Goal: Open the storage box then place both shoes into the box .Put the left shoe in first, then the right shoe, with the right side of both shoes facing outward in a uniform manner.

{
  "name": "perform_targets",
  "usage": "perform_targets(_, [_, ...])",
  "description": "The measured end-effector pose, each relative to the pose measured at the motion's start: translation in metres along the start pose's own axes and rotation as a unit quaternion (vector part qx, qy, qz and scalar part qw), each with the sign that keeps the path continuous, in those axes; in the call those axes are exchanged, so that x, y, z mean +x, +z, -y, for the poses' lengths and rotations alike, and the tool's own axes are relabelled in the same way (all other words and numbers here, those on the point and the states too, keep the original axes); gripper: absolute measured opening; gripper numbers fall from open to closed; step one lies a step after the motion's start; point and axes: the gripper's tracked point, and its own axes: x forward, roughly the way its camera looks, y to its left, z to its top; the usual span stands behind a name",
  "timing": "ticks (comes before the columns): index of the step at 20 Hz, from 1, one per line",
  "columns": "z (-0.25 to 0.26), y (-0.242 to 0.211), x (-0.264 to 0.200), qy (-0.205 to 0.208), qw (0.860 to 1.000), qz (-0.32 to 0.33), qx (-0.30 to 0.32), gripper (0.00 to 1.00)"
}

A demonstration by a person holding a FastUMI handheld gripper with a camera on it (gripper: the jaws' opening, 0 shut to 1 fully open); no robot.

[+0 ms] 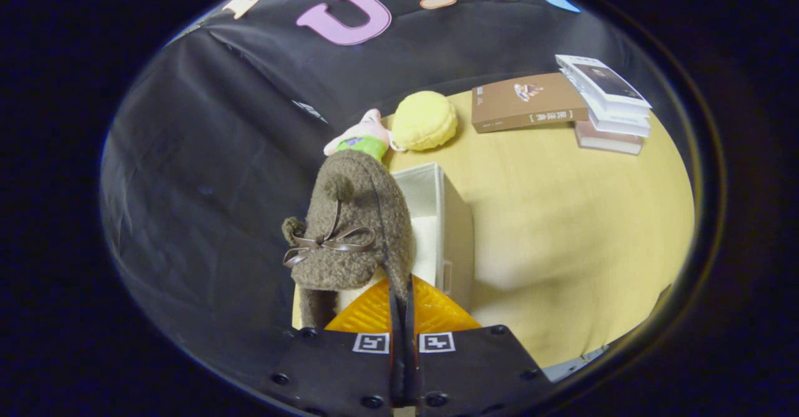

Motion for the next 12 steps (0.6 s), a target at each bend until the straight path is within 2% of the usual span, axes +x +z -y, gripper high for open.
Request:
perform_targets(4, [0.008, -0.015, 0.028, -0.055, 0.998, -0.005, -0.013, 0.04])
perform_targets(9, [0.009, -0.013, 0.044, -0.104, 0.994, 0.023, -0.025, 0.04])
perform_targets(12, [0.004, -0.017, 0.045, -0.117, 0.992, 0.032, -0.044, 0.08])
